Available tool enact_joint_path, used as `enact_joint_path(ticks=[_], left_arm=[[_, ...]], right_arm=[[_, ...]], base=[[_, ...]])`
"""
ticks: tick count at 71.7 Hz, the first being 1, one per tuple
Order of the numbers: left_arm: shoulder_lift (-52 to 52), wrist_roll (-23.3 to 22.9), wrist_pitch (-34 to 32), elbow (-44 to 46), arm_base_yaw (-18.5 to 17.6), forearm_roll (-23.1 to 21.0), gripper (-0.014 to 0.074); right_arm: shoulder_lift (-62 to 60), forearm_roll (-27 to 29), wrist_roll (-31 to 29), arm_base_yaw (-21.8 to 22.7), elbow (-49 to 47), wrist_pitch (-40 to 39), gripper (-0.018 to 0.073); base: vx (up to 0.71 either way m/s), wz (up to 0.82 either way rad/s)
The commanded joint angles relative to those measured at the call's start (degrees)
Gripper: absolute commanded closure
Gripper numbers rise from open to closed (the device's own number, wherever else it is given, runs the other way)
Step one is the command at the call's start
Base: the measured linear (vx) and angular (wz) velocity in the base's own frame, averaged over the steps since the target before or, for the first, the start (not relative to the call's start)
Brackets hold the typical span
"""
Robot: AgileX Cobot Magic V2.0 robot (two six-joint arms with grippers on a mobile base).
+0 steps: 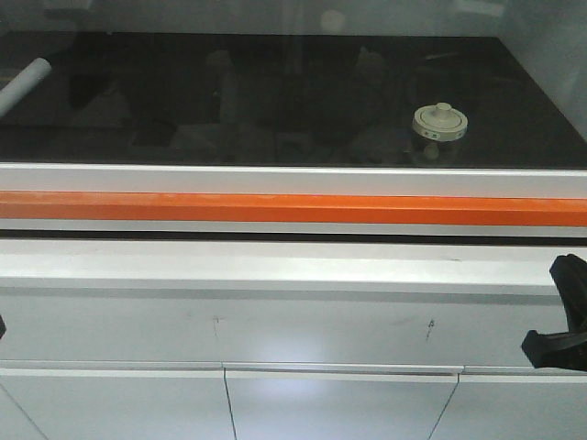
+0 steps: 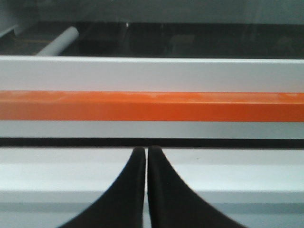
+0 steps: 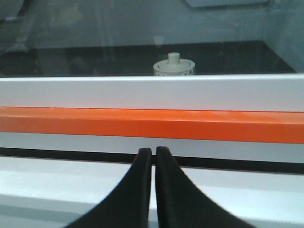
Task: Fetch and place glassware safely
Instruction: 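Raise both grippers up toward the orange hood handle bar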
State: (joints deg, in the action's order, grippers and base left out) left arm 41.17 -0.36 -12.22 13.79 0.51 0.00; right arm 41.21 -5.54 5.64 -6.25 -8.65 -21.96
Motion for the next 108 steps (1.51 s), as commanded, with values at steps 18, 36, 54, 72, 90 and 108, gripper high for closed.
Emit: enact_joint_path(ticks=[18, 36, 54, 72, 90, 108], left_arm=[[2.91, -0.46, -22.74, -5.72, -0.31, 4.82, 0.0603], [11.16, -0.40, -30.86, -5.72, -0.31, 4.82, 0.0603], [19.32, -0.24, -39.28, -5.72, -0.31, 4.82, 0.0603], [25.26, -0.24, -43.78, -5.72, -0.31, 4.35, 0.0603], [32.66, -0.20, -51.09, -5.66, -0.26, 4.35, 0.0603], [37.84, -0.25, -55.47, -5.15, -0.26, 4.30, 0.0603]], right_arm=[[13.56, 9.83, -9.65, 0.04, 3.33, -29.98, 0.0563], [26.57, 9.64, -9.46, 0.04, 3.33, -43.50, 0.0563], [35.90, 9.60, -9.44, 0.04, 3.33, -51.14, 0.0563], [42.26, 9.42, -9.22, 0.04, 3.33, -55.01, 0.0563], [43.90, 7.41, -11.42, 0.04, 1.10, -54.89, 0.0563], [43.90, 7.50, -12.52, 0.04, -2.09, -51.77, 0.0563]], base=[[0.00, 0.00], [0.00, 0.00], [0.00, 0.00], [0.00, 0.00], [0.00, 0.00], [0.00, 0.00]])
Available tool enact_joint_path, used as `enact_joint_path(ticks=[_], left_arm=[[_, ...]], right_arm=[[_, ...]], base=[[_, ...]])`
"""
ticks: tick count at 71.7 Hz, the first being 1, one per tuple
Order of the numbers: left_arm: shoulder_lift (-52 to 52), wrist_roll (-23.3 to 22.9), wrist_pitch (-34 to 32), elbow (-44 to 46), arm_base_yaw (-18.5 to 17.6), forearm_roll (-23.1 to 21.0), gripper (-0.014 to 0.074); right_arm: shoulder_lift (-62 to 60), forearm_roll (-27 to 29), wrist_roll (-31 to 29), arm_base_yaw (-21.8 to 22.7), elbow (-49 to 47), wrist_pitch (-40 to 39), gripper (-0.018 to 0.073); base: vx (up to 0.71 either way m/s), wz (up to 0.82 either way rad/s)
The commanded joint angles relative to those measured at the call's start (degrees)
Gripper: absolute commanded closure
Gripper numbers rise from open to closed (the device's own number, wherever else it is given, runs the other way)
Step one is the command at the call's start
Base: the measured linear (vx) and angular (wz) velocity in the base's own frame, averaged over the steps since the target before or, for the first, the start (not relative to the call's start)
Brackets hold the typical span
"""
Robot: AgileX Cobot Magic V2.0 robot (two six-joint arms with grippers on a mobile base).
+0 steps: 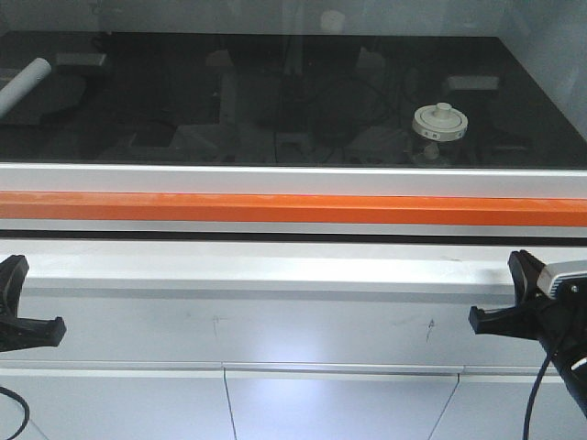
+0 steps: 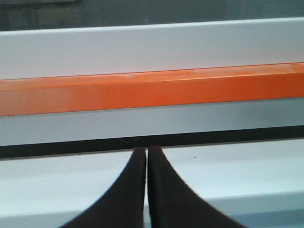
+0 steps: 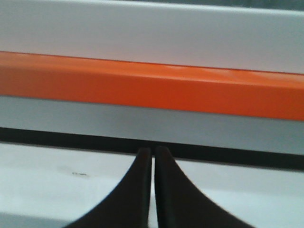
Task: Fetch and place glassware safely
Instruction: 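Raise both grippers up toward the orange hood handle bar, then hook both grippers under the orange handle bar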
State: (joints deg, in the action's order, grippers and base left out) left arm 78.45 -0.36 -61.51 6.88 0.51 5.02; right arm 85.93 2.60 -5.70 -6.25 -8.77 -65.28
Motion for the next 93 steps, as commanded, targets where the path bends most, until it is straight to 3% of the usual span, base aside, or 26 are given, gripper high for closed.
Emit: enact_joint_path(ticks=[1, 21, 37, 64, 93], left_arm=[[0.78, -0.25, -6.09, 1.95, -0.26, -0.72, 0.0603], [2.43, -0.26, -1.10, 7.26, -0.26, -0.60, 0.0603], [4.01, -0.26, -1.19, 7.21, -0.26, -0.67, 0.0603], [7.57, -0.26, -5.21, 7.58, -0.26, -2.64, 0.0603], [11.46, -0.43, -4.70, 13.00, -0.26, -2.35, 0.0603]], right_arm=[[-0.82, -0.64, -1.19, 0.04, -2.16, -8.21, 0.0563], [0.38, -0.03, -1.24, 0.04, -4.07, -7.53, 0.0563], [6.18, -0.08, -0.83, 0.04, -4.07, -11.80, 0.0563], [8.79, -0.76, -0.65, 0.04, -9.16, -11.59, 0.0563], [8.99, -0.90, -0.63, 0.90, -10.91, -10.52, 0.0563]], base=[[0.00, 0.00], [0.00, 0.00], [0.00, 0.00], [0.00, 0.00], [0.00, 0.00]])
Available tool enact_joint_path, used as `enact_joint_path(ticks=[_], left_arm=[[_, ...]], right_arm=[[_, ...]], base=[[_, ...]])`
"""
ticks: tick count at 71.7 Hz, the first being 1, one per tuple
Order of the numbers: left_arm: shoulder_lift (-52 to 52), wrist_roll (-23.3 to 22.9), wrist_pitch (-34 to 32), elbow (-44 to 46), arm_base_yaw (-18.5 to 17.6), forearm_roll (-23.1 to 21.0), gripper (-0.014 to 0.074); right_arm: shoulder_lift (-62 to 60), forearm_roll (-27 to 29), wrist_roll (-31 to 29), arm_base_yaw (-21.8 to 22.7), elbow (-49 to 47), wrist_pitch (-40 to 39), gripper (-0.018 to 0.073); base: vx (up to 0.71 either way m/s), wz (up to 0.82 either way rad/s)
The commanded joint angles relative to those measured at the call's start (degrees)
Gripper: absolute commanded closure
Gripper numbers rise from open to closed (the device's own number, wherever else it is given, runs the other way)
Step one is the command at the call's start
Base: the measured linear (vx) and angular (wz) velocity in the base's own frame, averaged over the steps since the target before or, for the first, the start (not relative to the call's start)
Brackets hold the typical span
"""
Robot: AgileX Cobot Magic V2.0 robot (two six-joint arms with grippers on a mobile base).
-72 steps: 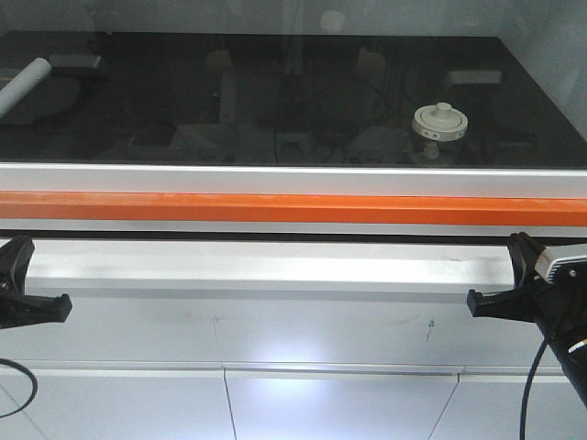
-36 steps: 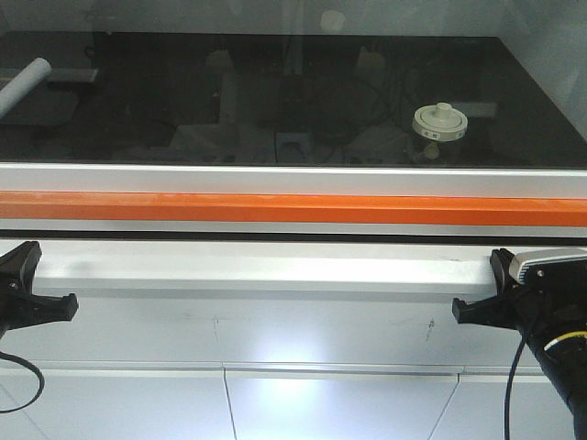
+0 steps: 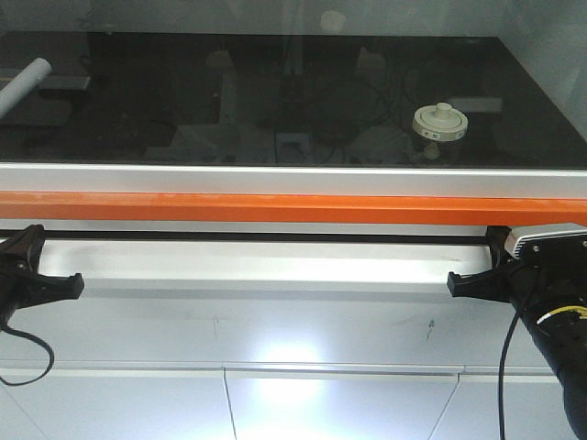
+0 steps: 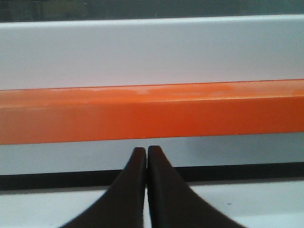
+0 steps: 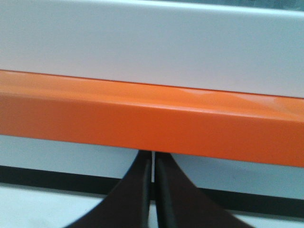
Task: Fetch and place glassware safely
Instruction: 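Hook both grippers under the orange handle bar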
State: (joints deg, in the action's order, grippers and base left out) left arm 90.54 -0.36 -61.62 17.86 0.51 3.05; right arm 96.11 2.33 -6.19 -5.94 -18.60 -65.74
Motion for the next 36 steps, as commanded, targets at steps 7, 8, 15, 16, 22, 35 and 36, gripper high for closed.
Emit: enact_joint_path(ticks=[7, 8, 15, 16, 22, 35, 36], left_arm=[[-0.08, -0.43, -4.82, 2.47, -0.26, -0.13, 0.0603], [0.00, -0.43, -4.82, 2.53, -0.26, -0.13, 0.0603], [0.55, -0.38, -4.89, 2.86, -0.26, -0.13, 0.0603], [0.63, -0.38, -5.05, 2.86, -0.26, -0.13, 0.0603], [1.26, -0.38, -5.46, 2.86, -0.26, -0.13, 0.0603], [2.75, -0.38, -6.85, 2.86, -0.26, -0.13, 0.0603], [2.82, -0.38, -6.98, 2.86, -0.26, -0.13, 0.0603]], right_arm=[[-0.75, -0.51, 0.09, 0.59, -1.08, -10.28, 0.0563], [-0.70, -0.61, 0.18, 0.59, -1.08, -10.41, 0.0563], [0.35, -0.63, 0.73, 0.59, -1.08, -10.55, 0.0563], [0.48, -0.63, 0.73, 0.59, -1.08, -10.66, 0.0563], [1.40, -0.63, 0.73, 0.59, -1.08, -11.25, 0.0563], [2.02, -0.63, 0.73, 0.59, -2.11, -11.25, 0.0563], [2.02, -0.70, 0.73, 0.59, -2.17, -11.25, 0.0563]], base=[[0.00, 0.00], [0.00, 0.00], [0.00, 0.00], [0.00, 0.00], [0.00, 0.00], [0.00, 0.00], [0.00, 0.00]])
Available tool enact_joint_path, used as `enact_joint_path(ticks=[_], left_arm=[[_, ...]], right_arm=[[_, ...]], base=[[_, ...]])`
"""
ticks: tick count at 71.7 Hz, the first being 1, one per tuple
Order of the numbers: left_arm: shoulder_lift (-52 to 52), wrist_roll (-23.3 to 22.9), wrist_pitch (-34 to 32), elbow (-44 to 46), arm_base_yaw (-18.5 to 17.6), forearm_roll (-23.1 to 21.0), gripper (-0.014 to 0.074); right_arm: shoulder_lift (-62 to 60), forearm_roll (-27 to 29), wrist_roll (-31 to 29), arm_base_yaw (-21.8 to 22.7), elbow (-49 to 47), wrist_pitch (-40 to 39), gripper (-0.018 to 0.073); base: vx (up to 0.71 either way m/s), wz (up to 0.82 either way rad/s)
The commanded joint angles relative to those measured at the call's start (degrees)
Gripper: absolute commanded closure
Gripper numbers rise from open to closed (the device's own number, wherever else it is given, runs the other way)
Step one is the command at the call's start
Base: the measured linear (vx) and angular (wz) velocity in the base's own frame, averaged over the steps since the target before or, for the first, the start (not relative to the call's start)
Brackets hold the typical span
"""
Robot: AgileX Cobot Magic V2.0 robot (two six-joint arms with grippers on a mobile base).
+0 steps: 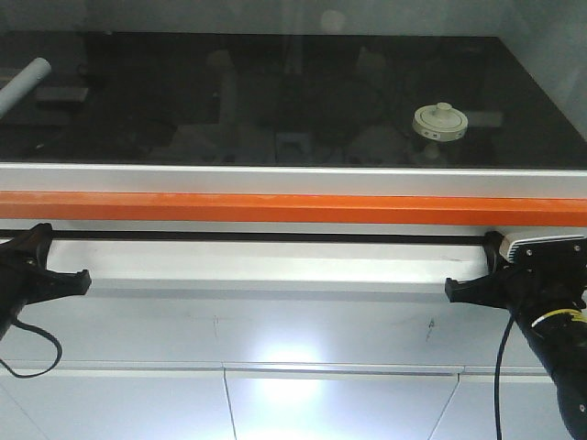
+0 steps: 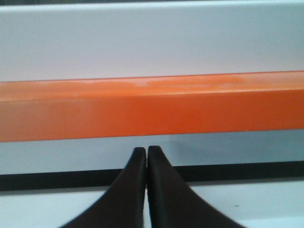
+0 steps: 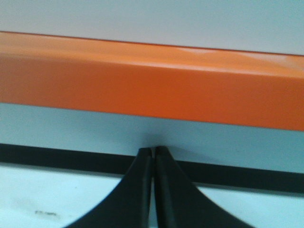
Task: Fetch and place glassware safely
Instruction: 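Hook both grippers under the orange handle bar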
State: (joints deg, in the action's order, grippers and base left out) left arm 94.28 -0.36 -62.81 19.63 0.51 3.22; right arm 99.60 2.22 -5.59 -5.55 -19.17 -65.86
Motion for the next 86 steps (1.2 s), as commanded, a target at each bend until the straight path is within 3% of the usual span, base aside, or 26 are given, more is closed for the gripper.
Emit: enact_joint_path(ticks=[1, 86], left_arm=[[-0.87, -0.38, -6.03, 1.09, -0.26, -0.30, 0.0603], [-0.93, -0.43, -6.99, 3.94, -0.26, 0.09, 0.0603]], right_arm=[[-1.47, -0.65, 0.12, 0.20, -1.66, -11.14, 0.0563], [-3.76, -2.71, -1.20, 0.20, -5.01, -11.19, 0.0563]], base=[[0.00, 0.00], [0.00, 0.00]])
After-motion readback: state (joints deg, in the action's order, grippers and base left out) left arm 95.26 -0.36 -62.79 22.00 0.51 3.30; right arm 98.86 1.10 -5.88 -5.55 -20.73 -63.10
